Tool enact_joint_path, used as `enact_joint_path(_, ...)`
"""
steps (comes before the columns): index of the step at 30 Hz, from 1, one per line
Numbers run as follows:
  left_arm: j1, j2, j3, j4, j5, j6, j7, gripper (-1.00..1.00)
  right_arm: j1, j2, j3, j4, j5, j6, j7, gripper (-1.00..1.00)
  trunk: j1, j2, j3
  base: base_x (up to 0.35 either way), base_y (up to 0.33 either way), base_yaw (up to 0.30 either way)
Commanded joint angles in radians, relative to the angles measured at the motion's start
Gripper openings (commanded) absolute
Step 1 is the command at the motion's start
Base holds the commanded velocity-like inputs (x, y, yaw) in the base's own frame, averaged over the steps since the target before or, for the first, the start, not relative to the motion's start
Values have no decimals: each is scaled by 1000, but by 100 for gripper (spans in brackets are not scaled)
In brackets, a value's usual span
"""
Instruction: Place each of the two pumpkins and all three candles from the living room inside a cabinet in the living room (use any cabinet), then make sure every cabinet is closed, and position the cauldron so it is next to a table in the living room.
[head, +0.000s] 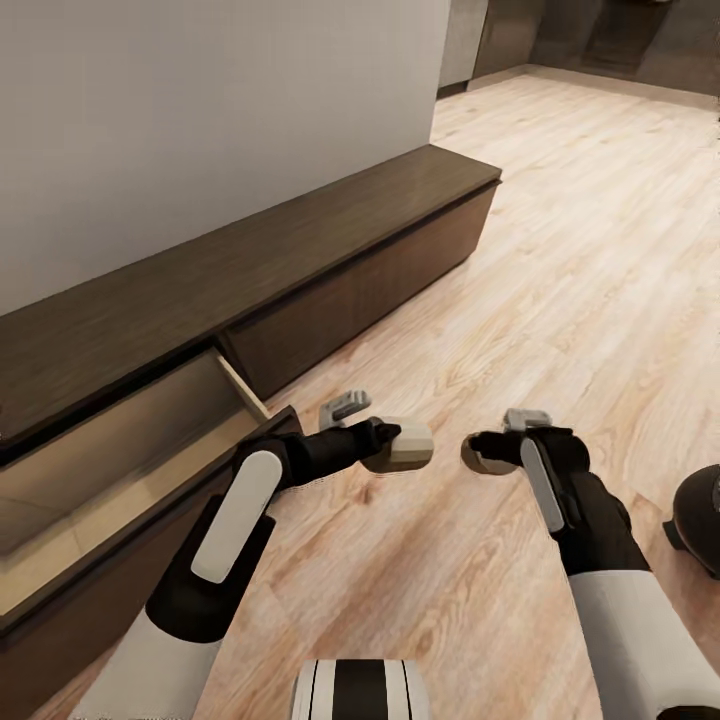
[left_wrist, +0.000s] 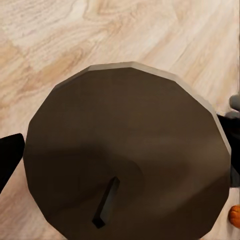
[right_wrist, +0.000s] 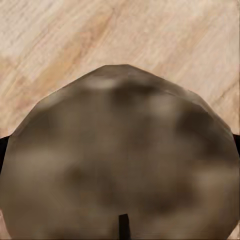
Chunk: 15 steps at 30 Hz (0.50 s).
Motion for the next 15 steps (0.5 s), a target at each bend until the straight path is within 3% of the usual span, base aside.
enact_joint_path(1, -4, 0, 0, -3, 8, 5, 10, -100, 11, 0, -1, -57, -11, 31, -9, -100, 0, 0, 3, 0, 0, 11)
enact_joint_path(5, -18, 2, 1, -5, 8, 8, 9, -100, 23, 1, -6, -146, -13, 34, -9, -100, -2, 1, 19, 0, 0, 115)
enact_joint_path(9, -33, 6, 1, -6, 8, 10, 8, -100, 29, 2, -57, -248, -17, 34, -8, -100, -4, 2, 34, 0, 0, 237)
enact_joint_path(15, -37, 36, 0, -6, 9, 15, 9, -100, 72, 3, -89, -320, -19, 34, -8, -100, -7, 3, 57, 0, 0, 278)
